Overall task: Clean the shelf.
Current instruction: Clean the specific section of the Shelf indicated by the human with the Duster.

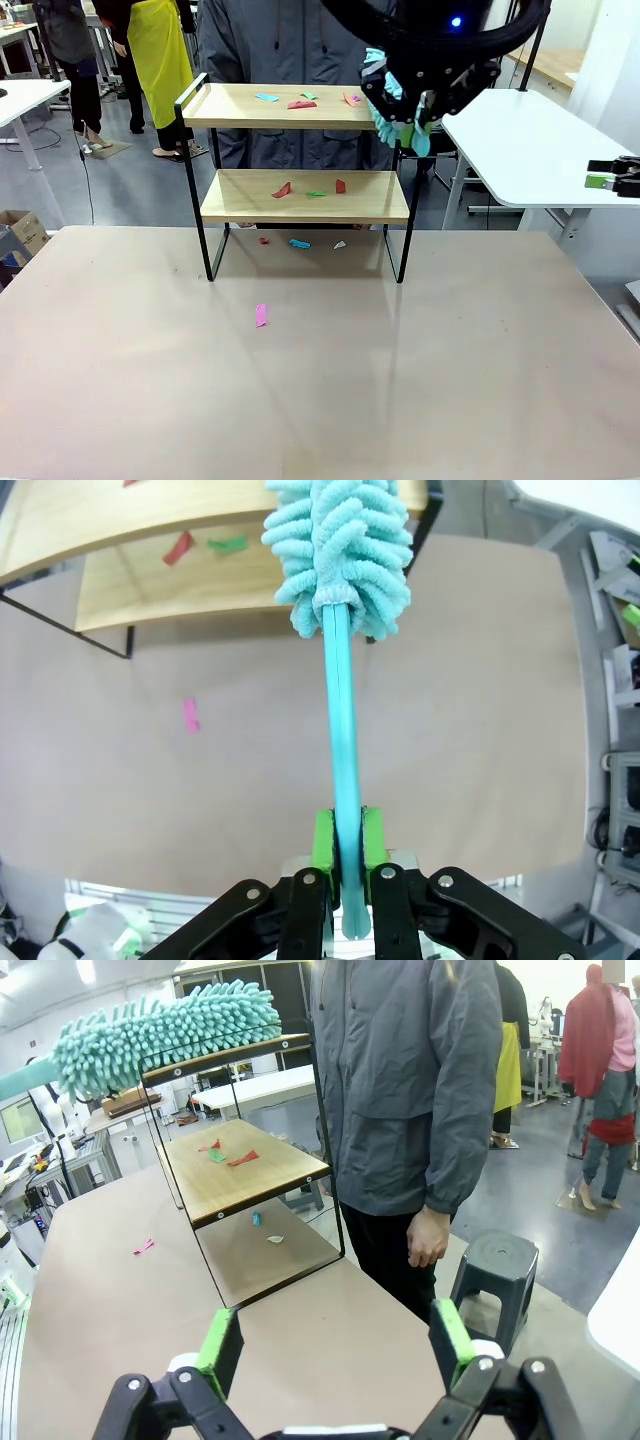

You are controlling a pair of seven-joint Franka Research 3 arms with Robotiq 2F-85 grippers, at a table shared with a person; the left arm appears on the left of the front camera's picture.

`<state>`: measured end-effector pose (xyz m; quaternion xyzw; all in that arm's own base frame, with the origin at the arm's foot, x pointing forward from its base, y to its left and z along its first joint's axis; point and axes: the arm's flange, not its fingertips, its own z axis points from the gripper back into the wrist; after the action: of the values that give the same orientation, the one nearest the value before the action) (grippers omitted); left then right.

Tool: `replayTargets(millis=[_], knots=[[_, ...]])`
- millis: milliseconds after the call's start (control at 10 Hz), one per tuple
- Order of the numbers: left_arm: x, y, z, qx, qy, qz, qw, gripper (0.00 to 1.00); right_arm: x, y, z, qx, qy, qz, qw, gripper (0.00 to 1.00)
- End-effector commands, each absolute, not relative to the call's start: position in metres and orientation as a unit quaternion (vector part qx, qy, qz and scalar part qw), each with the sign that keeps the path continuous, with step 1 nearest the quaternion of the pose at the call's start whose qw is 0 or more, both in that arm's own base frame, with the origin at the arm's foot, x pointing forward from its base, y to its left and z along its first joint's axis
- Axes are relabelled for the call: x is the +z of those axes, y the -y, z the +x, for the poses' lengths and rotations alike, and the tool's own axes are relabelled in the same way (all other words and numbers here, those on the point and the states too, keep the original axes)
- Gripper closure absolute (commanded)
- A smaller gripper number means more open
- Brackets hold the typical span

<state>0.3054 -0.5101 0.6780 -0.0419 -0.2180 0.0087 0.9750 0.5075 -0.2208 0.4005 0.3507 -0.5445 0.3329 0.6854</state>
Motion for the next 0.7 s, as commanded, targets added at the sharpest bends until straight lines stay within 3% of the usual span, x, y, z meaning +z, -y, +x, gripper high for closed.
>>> replayTargets(millis=[0,600], knots=[[0.684,0.485,0.316,0.005,0.199,-0.026,0.98,0.87,0.403,0.218,0.507,0.334,0.546,0.348,0.685,0.0],[0.672,0.381,0.332,0.013,0.174,0.07,0.982,0.87,0.403,0.218,0.507,0.334,0.546,0.348,0.685,0.0]])
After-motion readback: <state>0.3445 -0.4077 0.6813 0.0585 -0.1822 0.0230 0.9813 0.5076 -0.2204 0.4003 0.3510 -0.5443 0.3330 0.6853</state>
